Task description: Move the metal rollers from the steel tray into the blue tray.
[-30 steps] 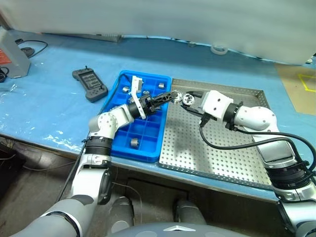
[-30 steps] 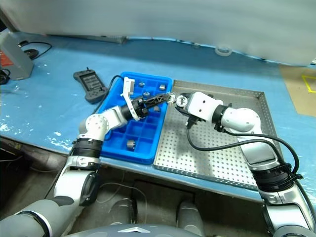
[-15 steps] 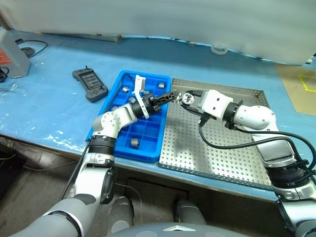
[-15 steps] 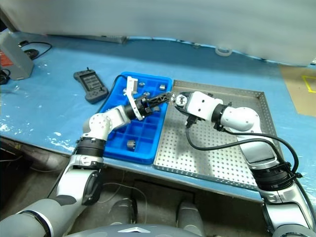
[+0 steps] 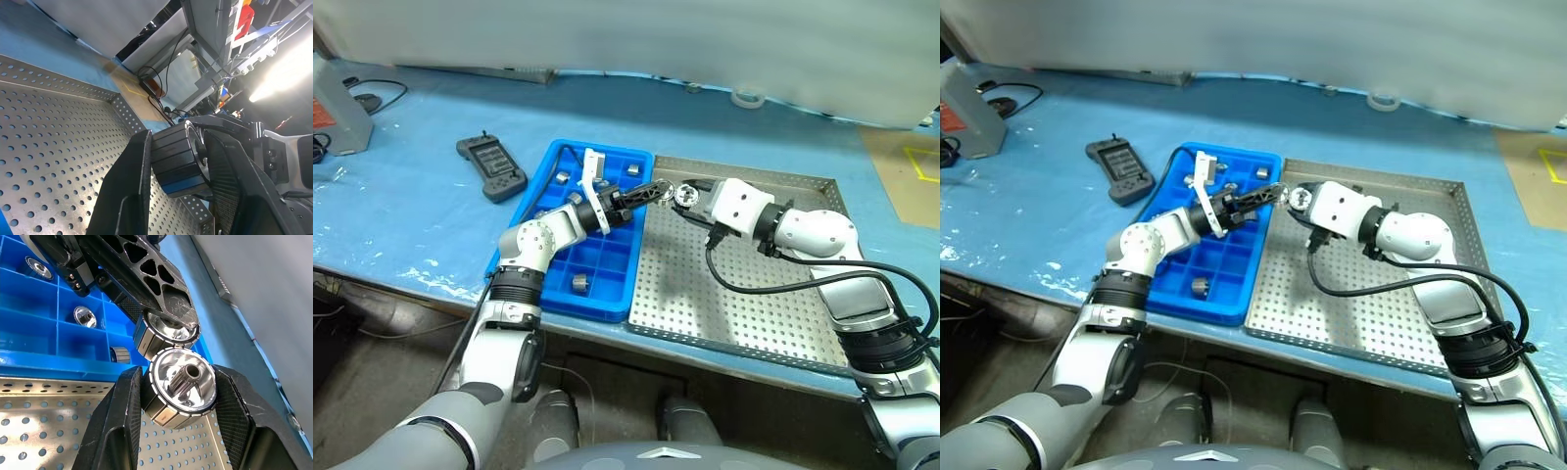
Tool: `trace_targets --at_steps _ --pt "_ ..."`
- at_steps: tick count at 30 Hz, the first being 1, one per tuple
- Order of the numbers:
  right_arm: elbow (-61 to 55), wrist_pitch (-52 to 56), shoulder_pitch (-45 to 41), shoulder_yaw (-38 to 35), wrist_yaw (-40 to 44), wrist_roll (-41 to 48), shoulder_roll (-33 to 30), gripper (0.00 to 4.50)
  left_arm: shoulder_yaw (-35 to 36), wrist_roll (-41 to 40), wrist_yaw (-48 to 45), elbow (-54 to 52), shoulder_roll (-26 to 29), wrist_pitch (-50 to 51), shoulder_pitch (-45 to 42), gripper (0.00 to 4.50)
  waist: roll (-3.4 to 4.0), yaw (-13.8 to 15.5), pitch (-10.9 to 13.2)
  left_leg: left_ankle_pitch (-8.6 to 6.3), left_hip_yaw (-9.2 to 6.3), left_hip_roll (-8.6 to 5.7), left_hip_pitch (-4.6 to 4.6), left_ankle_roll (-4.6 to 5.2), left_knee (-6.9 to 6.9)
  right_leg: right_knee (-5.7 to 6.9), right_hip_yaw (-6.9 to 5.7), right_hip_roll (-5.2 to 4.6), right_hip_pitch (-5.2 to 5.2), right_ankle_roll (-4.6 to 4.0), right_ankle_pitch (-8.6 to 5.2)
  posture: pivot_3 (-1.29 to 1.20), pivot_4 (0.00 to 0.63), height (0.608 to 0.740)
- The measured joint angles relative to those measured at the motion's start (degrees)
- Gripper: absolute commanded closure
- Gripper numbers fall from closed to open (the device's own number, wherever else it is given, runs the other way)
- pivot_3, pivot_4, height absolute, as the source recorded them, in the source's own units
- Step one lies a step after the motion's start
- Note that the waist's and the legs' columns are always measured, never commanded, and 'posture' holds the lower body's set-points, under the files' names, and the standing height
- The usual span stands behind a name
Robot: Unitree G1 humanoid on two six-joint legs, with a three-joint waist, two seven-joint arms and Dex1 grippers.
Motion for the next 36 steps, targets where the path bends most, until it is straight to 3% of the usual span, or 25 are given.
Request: trace_targets --at_steps 8,17,31,36 --pt "-0.6 -2.0 -1.4 2.6 -1.1 0.5 1.1 2.72 -2.0 -1.6 -5.2 -2.0 7.9 1.2 -0.6 3.05 0.02 0.0 0.0 0.05 -0.01 -0.05 0.01 -0.08 -0.05 0.01 -0.02 0.03 -0.02 0.01 0.00 -0.11 0.150 0.740" --pt "-1.1 -5.9 -2.7 8.2 -1.0 1.9 1.8 2.72 -3.3 -4.8 -7.7 -15.6 18.5 3.1 7.5 3.05 0.02 0.4 0.0 0.04 -0.08 -0.12 0.02 -0.19 -0.13 0.01 -0.05 0.06 0.00 0.01 0.00 -0.07 0.150 0.740" --pt "0.0 -7.5 -2.5 9.7 -1.2 2.2 1.8 2.72 -4.1 -5.2 -7.5 -16.7 19.8 2.9 9.4 3.05 0.00 0.9 0.0 0.17 -0.10 -0.07 0.14 -0.41 -0.18 0.02 -0.04 0.12 0.04 0.06 0.03 -0.07 0.150 0.740" --pt "-0.3 -7.6 0.0 9.7 -0.5 2.9 1.3 2.72 -8.0 -4.6 -9.1 -16.7 22.5 1.4 9.4 3.05 -0.01 1.1 0.0 0.16 -0.11 -0.13 0.15 -0.42 -0.32 0.02 -0.05 0.12 0.03 0.08 0.04 -0.08 0.150 0.740"
